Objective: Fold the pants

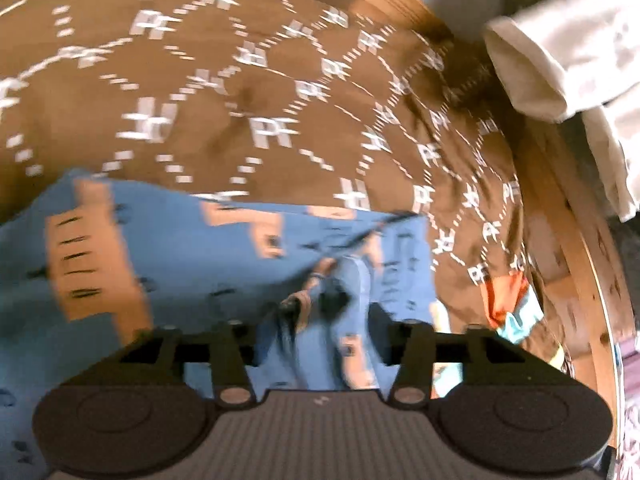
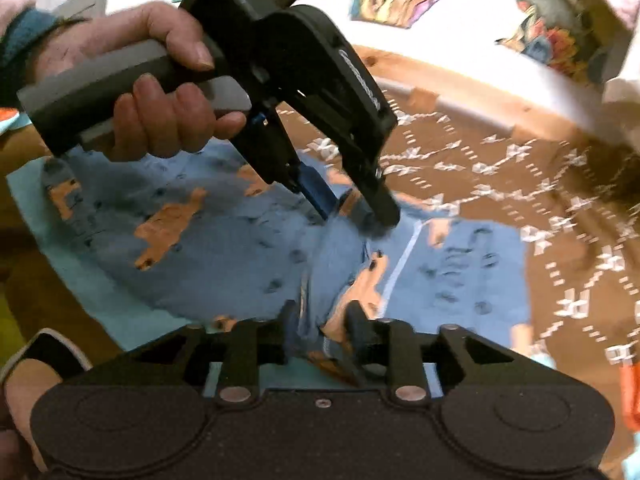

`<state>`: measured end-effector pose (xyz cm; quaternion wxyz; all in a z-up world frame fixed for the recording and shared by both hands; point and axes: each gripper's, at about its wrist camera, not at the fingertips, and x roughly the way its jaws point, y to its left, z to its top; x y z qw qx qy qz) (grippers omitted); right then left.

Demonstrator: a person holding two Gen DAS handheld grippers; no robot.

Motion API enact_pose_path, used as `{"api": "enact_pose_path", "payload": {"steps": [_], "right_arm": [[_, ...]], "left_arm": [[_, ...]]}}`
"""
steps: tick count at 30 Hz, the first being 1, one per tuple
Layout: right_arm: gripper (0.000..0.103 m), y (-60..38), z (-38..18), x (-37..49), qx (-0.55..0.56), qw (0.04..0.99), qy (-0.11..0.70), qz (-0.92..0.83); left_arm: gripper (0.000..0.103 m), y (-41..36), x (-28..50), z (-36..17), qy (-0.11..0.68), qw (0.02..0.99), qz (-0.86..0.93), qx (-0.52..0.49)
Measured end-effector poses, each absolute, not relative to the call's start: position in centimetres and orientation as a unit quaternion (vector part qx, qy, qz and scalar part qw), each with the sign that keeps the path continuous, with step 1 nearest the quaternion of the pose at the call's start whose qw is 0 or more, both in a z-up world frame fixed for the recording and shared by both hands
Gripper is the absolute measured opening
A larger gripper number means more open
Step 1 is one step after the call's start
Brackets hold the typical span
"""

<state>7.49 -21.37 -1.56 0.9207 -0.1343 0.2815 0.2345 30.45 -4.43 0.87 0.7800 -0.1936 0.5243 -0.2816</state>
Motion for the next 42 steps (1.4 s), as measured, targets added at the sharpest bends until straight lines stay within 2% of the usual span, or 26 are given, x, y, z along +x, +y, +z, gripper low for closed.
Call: {"api": "enact_pose_path", "payload": {"steps": [1,3,4,6,8,10,14,17,18,19,20,21,22,24,29,30,32,39,42], "right_arm": [[0.048,-21.3,-1.5,7.1,-0.132,0.922,0.275,0.24],[0.061,-21.7,-1.2,6.4,-0.125,0.924,0.262,0.248],[0.065,-22.1,-1.2,6.1,-0.118,0.927,0.258,0.247],[0.065,-23.0,-1.3,5.8,-0.104,0.929,0.255,0.247],[0.062,-23.5,-1.2,5.7,-0.098,0.932,0.249,0.243],[0.053,-23.7,-1.2,5.5,-0.103,0.935,0.242,0.24],[0.05,-23.2,-1.4,5.7,-0.117,0.934,0.241,0.238],[0.048,-23.2,-1.8,6.1,-0.117,0.932,0.251,0.232],[0.048,-23.2,-1.9,6.2,-0.116,0.931,0.255,0.233],[0.046,-23.1,-2.1,6.3,-0.116,0.93,0.259,0.233],[0.044,-23.1,-2.2,6.4,-0.114,0.93,0.26,0.234],[0.036,-23.1,-2.2,6.4,-0.112,0.93,0.26,0.235],[0.024,-23.1,-2.2,6.4,-0.111,0.93,0.26,0.237],[0.018,-23.0,-2.0,6.2,-0.113,0.931,0.255,0.236],[0.019,-23.6,-1.8,6.4,-0.091,0.931,0.263,0.236],[0.024,-23.8,-1.7,6.3,-0.084,0.932,0.261,0.236],[0.027,-24.1,-1.4,6.1,-0.072,0.935,0.254,0.238],[0.027,-24.0,-1.7,6.7,-0.068,0.936,0.263,0.225],[0.015,-23.6,-2.1,6.9,-0.081,0.934,0.268,0.221]], "left_arm": [[0.063,-3.8,30.3,0.7,0.52,0.779,-0.284,-0.204],[0.068,-2.9,30.2,0.6,0.515,0.776,-0.285,-0.227],[0.068,-2.8,30.3,0.6,0.513,0.777,-0.283,-0.231],[0.068,-3.0,30.0,1.1,0.5,0.793,-0.274,-0.213],[0.068,-3.8,29.6,2.1,0.481,0.814,-0.274,-0.178],[0.067,-4.6,29.2,3.1,0.461,0.828,-0.28,-0.151],[0.066,-7.3,29.0,4.6,0.446,0.836,-0.305,-0.098],[0.057,-9.6,29.2,4.4,0.467,0.831,-0.302,-0.038],[0.047,-10.3,29.2,4.2,0.472,0.832,-0.292,-0.018],[0.03,-10.8,29.3,4.0,0.476,0.834,-0.279,-0.005],[0.02,-11.0,29.4,3.8,0.479,0.836,-0.267,-0.002],[0.015,-11.1,29.6,3.8,0.485,0.835,-0.26,-0.006],[0.014,-11.0,29.7,3.8,0.486,0.835,-0.257,-0.012],[0.013,-11.2,29.5,4.0,0.483,0.836,-0.26,-0.008],[0.012,-11.1,28.6,4.7,0.477,0.838,-0.264,0.0],[0.012,-11.0,28.5,4.7,0.477,0.838,-0.264,0.001],[0.012,-10.9,28.5,4.9,0.477,0.84,-0.259,0.002],[0.012,-9.8,28.4,4.7,0.494,0.837,-0.235,-0.011],[0.012,-9.7,28.6,4.6,0.499,0.836,-0.229,-0.019]]}}
